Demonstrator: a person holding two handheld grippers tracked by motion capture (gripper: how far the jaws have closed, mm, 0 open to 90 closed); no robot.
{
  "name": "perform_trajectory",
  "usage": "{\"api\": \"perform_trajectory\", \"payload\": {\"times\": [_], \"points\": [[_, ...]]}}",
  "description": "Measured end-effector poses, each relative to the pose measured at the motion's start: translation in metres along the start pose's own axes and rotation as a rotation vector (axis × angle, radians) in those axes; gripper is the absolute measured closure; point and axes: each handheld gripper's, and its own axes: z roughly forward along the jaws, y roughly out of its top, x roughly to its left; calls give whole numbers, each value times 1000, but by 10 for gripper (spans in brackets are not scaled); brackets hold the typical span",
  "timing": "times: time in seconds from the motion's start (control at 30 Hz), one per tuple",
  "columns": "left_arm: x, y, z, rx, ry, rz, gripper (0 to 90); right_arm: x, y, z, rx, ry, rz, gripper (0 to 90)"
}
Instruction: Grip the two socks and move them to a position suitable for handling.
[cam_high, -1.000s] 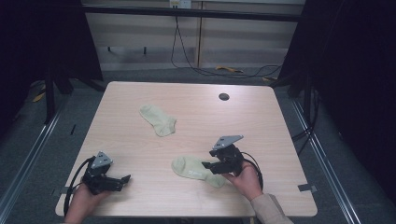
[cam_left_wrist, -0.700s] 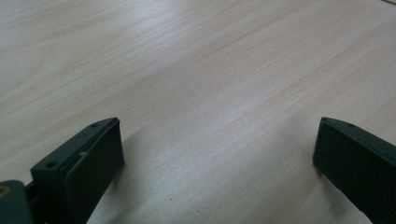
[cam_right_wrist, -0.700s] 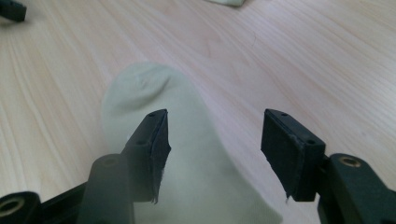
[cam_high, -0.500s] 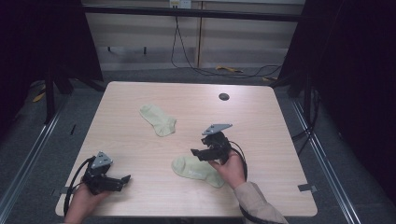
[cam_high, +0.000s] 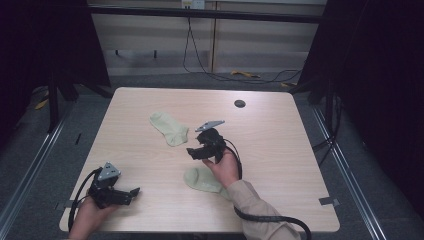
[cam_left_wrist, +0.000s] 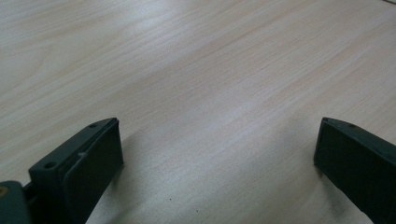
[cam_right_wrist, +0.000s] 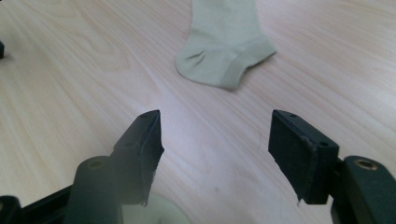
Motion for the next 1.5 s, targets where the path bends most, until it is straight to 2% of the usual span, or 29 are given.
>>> {"api": "perform_trajectory", "payload": {"times": [0.2, 0.27, 0.33, 0.37, 0.47, 0.53, 0.57, 0.6, 0.63, 0.67, 0.7, 0.73, 0.77, 0.83, 0.93, 1.0, 1.03, 1.07, 1.1, 1.13, 1.3, 1.37, 1.43, 1.47, 1.5], "points": [[0, 0, 0, 0, 0, 0, 7, 9, 24, 25, -22, -11, 57, 340], [0, 0, 0, -1, -2, -5, 7, 13, 32, 35, -20, -43, 30, 340], [0, 0, 0, 1, -2, 2, 7, 13, 39, 44, -7, -53, 16, 340], [0, 0, 0, 0, -1, 0, 6, 13, 47, 55, -3, -67, 20, 340], [0, 0, 0, 1, -4, -3, 3, 13, 53, 65, 4, -68, 33, 343], [0, 0, 0, 4, -2, 2, 3, 13, 60, 78, 24, -81, 15, 361], [0, 0, 1, 2, -4, 2, 3, 12, 67, 92, 34, -106, 5, 360], [0, 0, 1, 2, -4, 2, 3, 12, 67, 92, 34, -106, 5, 360], [0, 0, 1, -6, -4, -10, 2, 11, 74, 104, 35, -116, 31, 359], [0, 0, 1, -6, -4, -10, 3, 11, 74, 104, 35, -116, 31, 359], [-1, 0, 1, -6, -5, -13, 2, 10, 79, 115, 51, -145, 34, 359], [-1, 0, 1, -5, -3, -11, 2, 10, 79, 115, 51, -145, 34, 359], [-1, 0, 1, -4, -3, -11, 2, 10, 83, 125, 71, -159, 38, 374], [0, 0, 1, -4, -1, -7, 2, 9, 85, 129, 79, -160, 43, 374], [0, 0, 1, -4, -1, -7, 2, 6, 84, 141, 104, -152, 92, 387], [0, 0, 1, -4, -3, -11, 1, 6, 81, 147, 142, -154, 83, 453], [0, 0, 1, -4, -4, -11, 1, 5, 79, 146, 127, -149, 73, 562], [0, 0, 1, -4, -2, -11, 1, 4, 78, 144, 124, -146, 63, 734], [0, 0, 1, -5, -4, -10, 1, 3, 78, 142, 133, -144, 57, 838], [-1, 0, 1, -4, -2, -9, 1, 2, 79, 140, 143, -143, 50, 859], [0, 0, 1, -7, -10, -15, 1, -6, 76, 119, 85, -103, 1, 864], [0, 0, 1, -5, -7, -10, 1, -11, 75, 100, 68, -75, -27, 864], [0, 0, 1, -5, -2, -10, 1, -16, 74, 86, 45, -66, -33, 864], [0, 0, 1, -5, 1, -5, 1, -16, 74, 86, 45, -66, -33, 864], [0, 0, 1, -3, -2, -7, 1, -20, 71, 71, 36, -52, -38, 864]]}}
